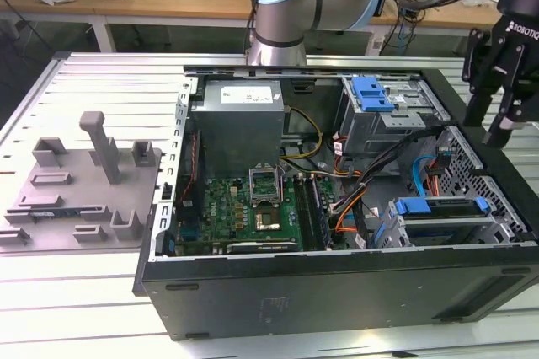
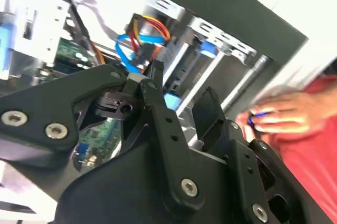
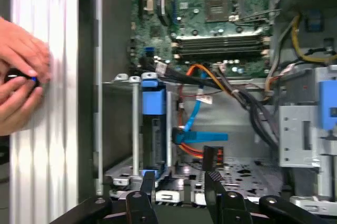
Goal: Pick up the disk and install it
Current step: 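Insert the first disk wire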
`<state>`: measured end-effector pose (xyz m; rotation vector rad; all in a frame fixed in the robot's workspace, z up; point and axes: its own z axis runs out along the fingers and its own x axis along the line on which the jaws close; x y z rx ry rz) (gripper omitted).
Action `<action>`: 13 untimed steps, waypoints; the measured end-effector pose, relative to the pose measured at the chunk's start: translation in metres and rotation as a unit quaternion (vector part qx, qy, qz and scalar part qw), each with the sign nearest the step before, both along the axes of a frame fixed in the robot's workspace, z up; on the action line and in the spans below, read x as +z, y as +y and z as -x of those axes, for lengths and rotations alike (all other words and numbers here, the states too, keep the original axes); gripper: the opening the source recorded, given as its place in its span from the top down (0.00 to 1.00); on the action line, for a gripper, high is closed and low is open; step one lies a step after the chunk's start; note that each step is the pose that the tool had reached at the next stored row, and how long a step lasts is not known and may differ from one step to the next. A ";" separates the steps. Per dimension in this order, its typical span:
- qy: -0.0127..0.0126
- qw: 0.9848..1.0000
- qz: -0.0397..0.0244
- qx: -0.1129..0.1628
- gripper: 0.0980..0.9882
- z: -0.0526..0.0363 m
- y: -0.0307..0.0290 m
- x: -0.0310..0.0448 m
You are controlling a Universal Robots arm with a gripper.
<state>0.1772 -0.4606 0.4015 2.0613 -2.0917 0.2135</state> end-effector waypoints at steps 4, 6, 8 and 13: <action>-0.006 1.000 0.014 -0.007 0.55 -0.0001 0.0009 -0.0010; -0.010 1.000 0.014 -0.016 0.55 -0.0001 0.0012 -0.0016; -0.013 0.999 0.014 -0.028 0.55 0.0000 0.0014 -0.0022; -0.017 0.998 0.014 -0.059 0.55 0.0000 0.0019 -0.0065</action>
